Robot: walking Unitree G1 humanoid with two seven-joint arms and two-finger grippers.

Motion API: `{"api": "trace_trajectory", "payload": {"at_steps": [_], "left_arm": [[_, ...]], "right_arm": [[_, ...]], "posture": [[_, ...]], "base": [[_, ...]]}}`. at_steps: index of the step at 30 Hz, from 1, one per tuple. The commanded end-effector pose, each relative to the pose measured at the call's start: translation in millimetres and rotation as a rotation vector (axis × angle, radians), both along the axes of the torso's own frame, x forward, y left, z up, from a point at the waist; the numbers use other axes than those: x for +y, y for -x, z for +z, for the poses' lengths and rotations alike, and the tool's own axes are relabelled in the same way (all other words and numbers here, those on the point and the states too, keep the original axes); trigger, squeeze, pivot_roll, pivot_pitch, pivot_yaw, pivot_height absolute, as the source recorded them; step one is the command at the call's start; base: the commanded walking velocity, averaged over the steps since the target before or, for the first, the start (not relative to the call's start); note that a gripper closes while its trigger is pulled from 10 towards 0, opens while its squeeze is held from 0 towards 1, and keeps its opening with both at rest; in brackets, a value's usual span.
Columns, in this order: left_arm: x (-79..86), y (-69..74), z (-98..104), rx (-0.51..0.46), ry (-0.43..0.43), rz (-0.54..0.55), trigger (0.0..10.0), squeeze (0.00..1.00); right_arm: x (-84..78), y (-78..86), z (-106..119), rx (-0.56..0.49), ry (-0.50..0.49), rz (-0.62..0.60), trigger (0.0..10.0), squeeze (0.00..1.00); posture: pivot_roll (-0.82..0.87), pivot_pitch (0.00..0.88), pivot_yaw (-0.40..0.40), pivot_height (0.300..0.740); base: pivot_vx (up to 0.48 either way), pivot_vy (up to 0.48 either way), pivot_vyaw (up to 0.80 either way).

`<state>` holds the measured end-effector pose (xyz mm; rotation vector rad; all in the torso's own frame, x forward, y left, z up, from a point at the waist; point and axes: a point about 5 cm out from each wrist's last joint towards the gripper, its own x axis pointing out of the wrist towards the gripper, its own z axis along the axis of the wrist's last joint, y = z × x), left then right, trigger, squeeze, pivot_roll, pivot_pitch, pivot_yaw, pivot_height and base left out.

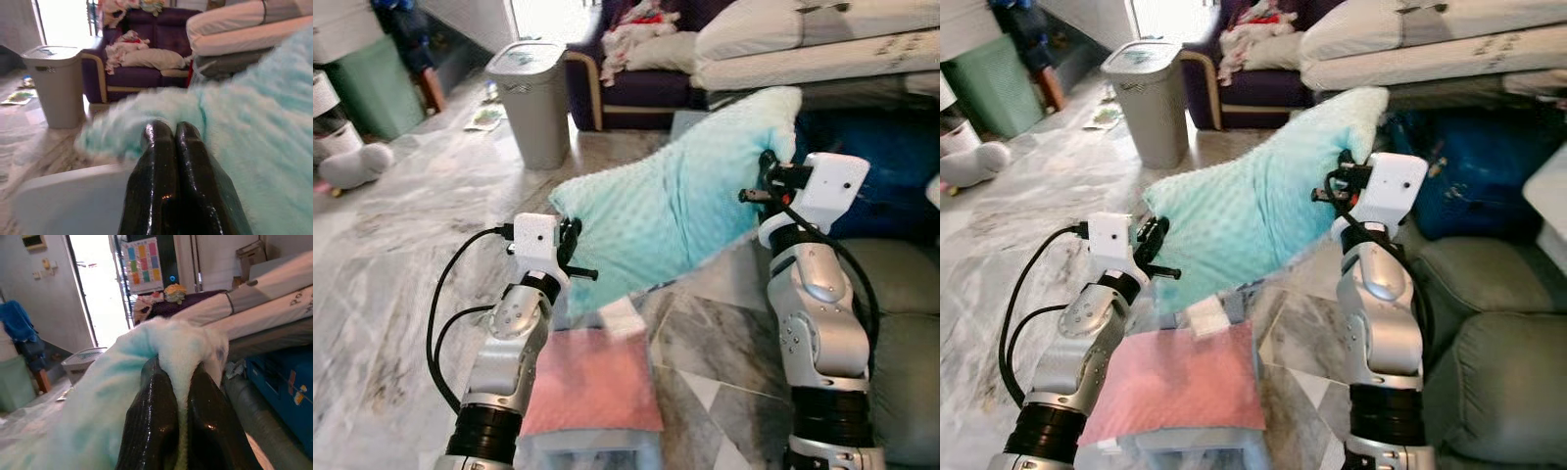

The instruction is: Move the pillow to the sofa

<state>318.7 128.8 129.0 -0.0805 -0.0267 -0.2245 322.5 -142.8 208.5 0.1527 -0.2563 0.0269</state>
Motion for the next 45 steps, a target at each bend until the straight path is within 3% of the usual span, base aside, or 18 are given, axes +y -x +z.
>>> {"api": "trace_trajectory", "payload": {"at_steps": [1,16,45], "left_arm": [[4.7,0.5,2,-0.001,0.002,0.013,10.0,0.00],[11.3,9.7,-16,0.068,-0.017,0.010,10.0,0.00],[7.5,6.5,-16,0.082,-0.007,-0.002,10.0,0.00]], "right_arm": [[5.2,1.2,3,-0.011,0.005,0.036,10.0,0.00],[-0.2,3.1,-25,0.091,0.001,0.036,10.0,0.00],[-11.7,5.2,-31,0.115,-0.025,-0.006,10.0,0.00]], "posture": [[-0.12,0.000,0.034,0.740],[-0.12,0.007,0.039,0.740],[-0.14,0.016,0.050,0.740]], "base": [[0.000,0.000,0.00],[0.000,0.000,0.00],[-0.351,0.000,0.00]]}}
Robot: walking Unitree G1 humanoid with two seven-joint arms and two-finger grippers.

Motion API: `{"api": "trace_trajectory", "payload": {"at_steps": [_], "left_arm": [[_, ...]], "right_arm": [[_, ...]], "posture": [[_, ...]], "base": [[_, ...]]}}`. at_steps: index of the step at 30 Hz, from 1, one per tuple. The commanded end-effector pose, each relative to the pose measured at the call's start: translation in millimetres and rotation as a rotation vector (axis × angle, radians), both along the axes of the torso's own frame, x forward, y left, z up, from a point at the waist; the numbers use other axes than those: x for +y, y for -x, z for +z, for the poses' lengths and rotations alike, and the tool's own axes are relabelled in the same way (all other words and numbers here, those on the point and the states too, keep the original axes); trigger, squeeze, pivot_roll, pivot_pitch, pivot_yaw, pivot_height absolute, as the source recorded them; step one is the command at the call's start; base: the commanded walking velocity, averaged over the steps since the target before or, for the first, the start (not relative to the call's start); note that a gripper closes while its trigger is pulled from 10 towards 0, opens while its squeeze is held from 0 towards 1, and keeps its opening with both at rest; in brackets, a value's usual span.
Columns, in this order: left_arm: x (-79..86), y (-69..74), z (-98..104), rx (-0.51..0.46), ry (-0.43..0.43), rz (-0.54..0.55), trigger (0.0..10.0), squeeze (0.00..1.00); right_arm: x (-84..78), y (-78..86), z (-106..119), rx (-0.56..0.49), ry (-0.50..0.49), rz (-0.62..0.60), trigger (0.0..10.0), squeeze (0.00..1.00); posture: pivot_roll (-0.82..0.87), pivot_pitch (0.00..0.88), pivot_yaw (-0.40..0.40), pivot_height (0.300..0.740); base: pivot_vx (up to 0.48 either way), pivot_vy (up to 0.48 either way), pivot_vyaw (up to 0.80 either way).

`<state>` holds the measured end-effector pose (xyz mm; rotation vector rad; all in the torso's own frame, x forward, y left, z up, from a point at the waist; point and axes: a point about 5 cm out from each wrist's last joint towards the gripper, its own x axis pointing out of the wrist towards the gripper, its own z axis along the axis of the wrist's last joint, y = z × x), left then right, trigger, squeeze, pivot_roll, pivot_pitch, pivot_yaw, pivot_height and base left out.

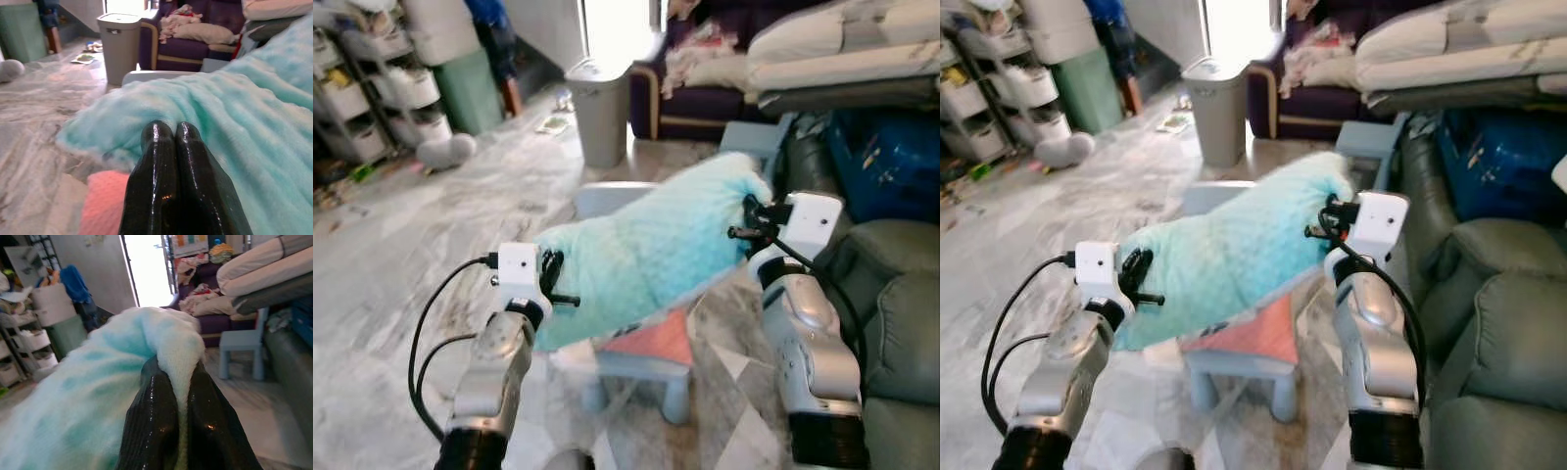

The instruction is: Move the pillow to the sofa

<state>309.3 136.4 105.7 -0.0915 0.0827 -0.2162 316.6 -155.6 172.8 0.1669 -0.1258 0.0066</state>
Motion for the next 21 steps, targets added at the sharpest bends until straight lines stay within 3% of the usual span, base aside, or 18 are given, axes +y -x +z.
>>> {"api": "trace_trajectory", "payload": {"at_steps": [1,21], "left_arm": [[-0.1,-2.9,7.7,-0.027,-0.005,-0.005,10.0,0.00],[-2.8,-3.3,6.8,-0.014,0.002,-0.019,10.0,0.00]], "right_arm": [[0.8,-0.7,5.1,-0.016,-0.011,0.000,10.0,0.00],[-1.9,1.9,4.1,-0.006,-0.008,-0.009,10.0,0.00]], "posture": [[-0.15,0.017,0.051,0.740],[-0.16,0.024,0.057,0.740]], "base": [[-0.356,0.000,0.00],[-0.335,0.000,0.00]]}}
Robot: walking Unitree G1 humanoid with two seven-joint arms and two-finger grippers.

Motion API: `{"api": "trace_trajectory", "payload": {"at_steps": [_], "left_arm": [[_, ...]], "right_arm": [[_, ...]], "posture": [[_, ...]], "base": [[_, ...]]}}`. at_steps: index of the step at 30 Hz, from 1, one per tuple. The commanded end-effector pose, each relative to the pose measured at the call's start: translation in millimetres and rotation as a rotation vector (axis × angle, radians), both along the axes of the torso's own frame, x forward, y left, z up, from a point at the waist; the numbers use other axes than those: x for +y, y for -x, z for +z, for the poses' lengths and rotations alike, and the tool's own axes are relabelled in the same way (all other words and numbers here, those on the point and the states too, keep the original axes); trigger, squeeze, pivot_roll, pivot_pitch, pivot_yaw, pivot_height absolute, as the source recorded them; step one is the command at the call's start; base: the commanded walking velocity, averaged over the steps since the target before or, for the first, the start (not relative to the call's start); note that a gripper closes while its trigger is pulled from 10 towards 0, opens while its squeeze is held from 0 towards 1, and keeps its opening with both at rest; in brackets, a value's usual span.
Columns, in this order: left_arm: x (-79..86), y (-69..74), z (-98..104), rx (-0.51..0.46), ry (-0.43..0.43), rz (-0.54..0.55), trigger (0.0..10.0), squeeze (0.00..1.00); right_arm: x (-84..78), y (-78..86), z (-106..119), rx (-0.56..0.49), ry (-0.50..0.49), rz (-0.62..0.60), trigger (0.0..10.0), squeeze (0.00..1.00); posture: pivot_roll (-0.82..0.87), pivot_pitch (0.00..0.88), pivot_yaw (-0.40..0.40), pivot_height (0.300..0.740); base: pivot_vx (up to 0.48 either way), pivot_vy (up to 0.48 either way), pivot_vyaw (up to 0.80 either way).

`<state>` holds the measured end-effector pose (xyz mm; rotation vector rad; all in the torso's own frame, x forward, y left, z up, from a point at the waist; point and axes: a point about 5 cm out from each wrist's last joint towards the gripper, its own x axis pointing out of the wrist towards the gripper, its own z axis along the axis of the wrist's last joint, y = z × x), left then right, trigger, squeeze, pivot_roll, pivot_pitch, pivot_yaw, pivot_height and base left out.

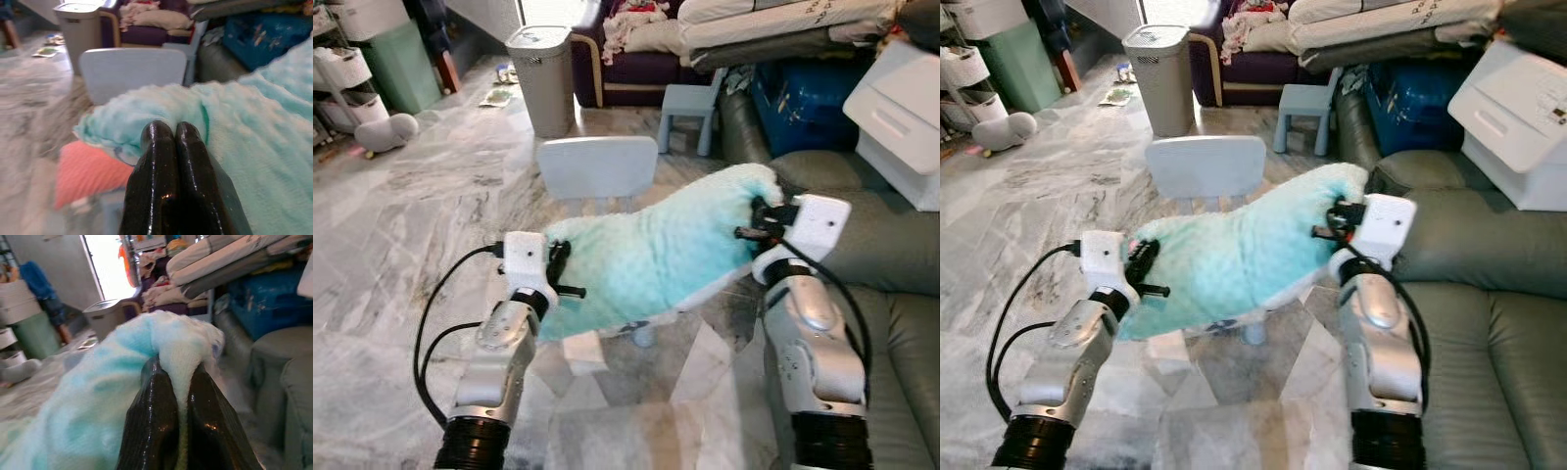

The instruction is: Move the pillow to the sofa

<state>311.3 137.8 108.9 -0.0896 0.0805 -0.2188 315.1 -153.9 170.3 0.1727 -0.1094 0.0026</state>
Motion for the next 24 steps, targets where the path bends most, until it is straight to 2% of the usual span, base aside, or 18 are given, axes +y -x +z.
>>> {"api": "trace_trajectory", "payload": {"at_steps": [1,8,12,24], "left_arm": [[-4.5,-1.5,4,-0.012,0.002,-0.018,10.0,0.00],[-3.2,-2.9,4,-0.015,0.004,-0.016,10.0,0.00],[2.0,-9.3,6,-0.007,0.019,0.004,10.0,0.00],[23.7,-25.5,15,-0.006,0.074,0.076,10.0,0.00]], "right_arm": [[-3.7,0.4,7,-0.023,-0.003,-0.008,10.0,0.00],[-3.2,0.4,6,-0.023,-0.004,-0.007,10.0,0.00],[-3.5,-1.0,6,-0.013,-0.002,-0.002,10.0,0.00],[-2.4,-2.8,6,-0.008,0.010,0.002,10.0,0.00]], "posture": [[-0.16,0.024,0.057,0.740],[-0.16,0.020,0.057,0.740],[-0.16,0.013,0.058,0.740],[-0.16,0.003,0.061,0.740]], "base": [[-0.322,0.000,0.00],[-0.087,0.000,0.00],[0.000,0.000,0.00],[0.000,0.000,-0.74]]}}
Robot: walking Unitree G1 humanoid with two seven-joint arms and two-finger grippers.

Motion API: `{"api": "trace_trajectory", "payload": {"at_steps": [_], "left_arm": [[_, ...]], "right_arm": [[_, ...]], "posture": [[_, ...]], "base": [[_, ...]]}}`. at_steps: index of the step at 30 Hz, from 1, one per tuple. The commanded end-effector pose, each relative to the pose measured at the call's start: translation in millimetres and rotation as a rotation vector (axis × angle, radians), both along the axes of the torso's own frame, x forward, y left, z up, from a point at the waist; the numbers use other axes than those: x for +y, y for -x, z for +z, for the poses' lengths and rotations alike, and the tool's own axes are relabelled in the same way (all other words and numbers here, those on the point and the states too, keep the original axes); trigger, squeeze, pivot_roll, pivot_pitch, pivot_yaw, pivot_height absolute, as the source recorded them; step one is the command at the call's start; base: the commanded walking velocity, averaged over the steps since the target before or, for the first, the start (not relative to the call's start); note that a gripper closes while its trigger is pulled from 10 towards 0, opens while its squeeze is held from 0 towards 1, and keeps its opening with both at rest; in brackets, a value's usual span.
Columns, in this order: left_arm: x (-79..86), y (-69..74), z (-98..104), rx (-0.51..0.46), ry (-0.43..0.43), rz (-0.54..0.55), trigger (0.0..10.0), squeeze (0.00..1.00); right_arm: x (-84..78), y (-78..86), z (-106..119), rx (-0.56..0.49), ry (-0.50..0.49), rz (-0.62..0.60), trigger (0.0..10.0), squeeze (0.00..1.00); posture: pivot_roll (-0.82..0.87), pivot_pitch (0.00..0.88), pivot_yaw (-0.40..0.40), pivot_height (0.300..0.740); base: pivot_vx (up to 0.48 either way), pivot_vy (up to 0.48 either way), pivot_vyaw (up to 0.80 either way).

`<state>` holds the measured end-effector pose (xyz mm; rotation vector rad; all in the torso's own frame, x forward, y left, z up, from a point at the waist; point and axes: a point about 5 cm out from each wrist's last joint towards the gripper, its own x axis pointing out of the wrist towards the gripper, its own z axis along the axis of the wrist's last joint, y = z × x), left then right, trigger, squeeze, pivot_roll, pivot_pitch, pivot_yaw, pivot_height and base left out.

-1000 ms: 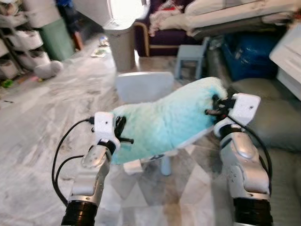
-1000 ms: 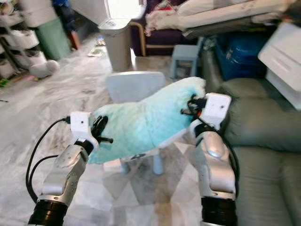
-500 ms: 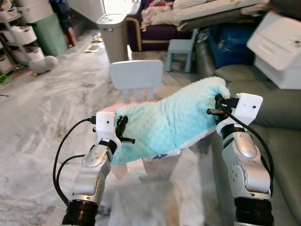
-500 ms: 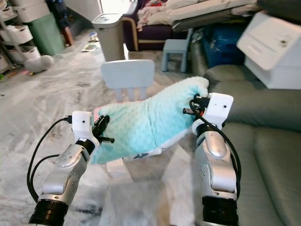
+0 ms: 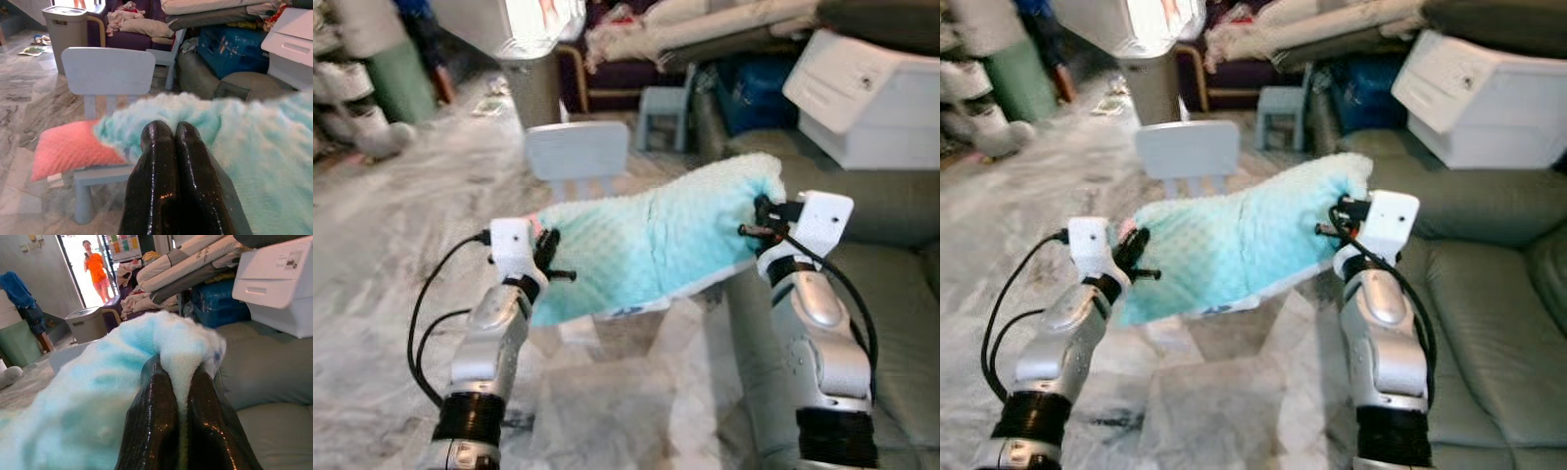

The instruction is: Move the pillow to the sofa

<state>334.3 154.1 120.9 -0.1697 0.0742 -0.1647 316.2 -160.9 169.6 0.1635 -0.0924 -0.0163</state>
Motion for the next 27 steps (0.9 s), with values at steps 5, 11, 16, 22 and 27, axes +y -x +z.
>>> {"api": "trace_trajectory", "payload": {"at_steps": [5,11,16,22,27], "left_arm": [[9.7,-3.6,4,-0.010,0.009,0.031,10.0,0.00],[16.6,-6.6,6,-0.009,-0.001,0.032,10.0,0.00],[21.2,-9.6,8,-0.014,-0.003,0.039,10.0,0.00],[20.2,-11.5,13,-0.046,-0.016,0.026,10.0,0.00],[20.2,-12.8,13,-0.048,-0.010,0.015,10.0,0.00]], "right_arm": [[4.3,-2.1,7,-0.024,0.000,0.020,10.0,0.00],[6.3,-1.9,6,-0.020,-0.009,0.023,10.0,0.00],[7.3,-2.0,6,-0.025,-0.006,0.027,10.0,0.00],[7.1,-2.0,5,-0.018,-0.015,0.025,10.0,0.00],[6.8,-1.7,7,-0.037,-0.016,0.025,10.0,0.00]], "posture": [[-0.16,0.005,0.063,0.740],[-0.16,0.008,0.065,0.740],[-0.15,0.013,0.065,0.740],[-0.15,0.014,0.068,0.740],[-0.15,0.012,0.069,0.740]], "base": [[0.000,0.000,-0.77],[0.000,0.000,-0.77],[0.000,0.000,-0.77],[0.000,0.000,-0.77],[0.000,0.000,-0.73]]}}
